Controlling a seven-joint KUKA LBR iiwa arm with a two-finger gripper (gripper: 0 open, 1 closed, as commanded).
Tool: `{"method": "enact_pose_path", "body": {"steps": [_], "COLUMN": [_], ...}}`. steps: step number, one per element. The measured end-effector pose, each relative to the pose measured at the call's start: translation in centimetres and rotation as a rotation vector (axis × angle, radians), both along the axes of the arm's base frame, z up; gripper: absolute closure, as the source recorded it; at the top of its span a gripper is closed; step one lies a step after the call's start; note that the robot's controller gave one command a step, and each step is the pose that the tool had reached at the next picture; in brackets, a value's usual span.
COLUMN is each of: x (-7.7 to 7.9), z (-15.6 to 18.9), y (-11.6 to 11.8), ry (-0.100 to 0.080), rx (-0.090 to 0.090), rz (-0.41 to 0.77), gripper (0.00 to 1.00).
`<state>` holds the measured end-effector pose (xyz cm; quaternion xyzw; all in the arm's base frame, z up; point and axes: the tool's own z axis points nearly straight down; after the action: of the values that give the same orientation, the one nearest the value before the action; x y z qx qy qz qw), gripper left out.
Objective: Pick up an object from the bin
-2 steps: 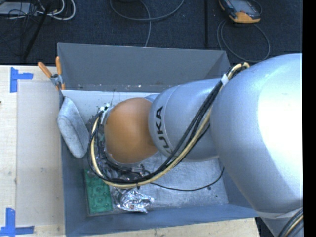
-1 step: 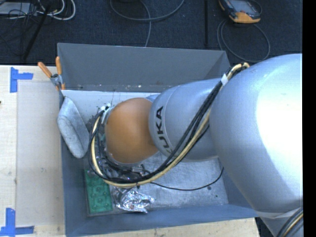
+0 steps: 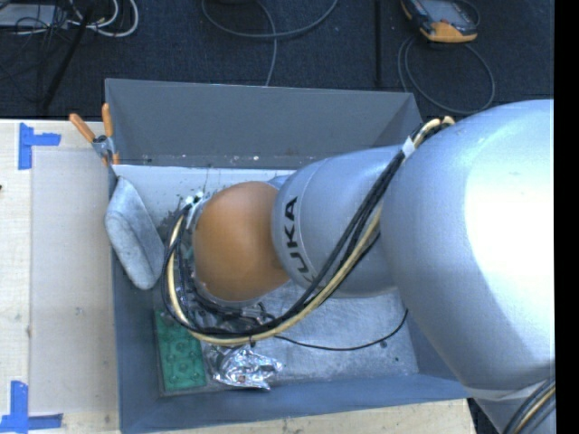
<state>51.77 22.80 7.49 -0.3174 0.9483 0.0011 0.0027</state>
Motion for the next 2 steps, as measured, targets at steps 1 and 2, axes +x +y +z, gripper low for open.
{"method": "enact_pose_path", "body": {"steps": [1, 2], "x": [0.6, 1.9], "z": [0.1, 0.4], "y": [0.2, 0.9], "ry": [0.006, 0.003], "rx": [-0.003, -0.003], "rz": [-0.007, -0.007], "gripper": [0.0, 0.0]}}
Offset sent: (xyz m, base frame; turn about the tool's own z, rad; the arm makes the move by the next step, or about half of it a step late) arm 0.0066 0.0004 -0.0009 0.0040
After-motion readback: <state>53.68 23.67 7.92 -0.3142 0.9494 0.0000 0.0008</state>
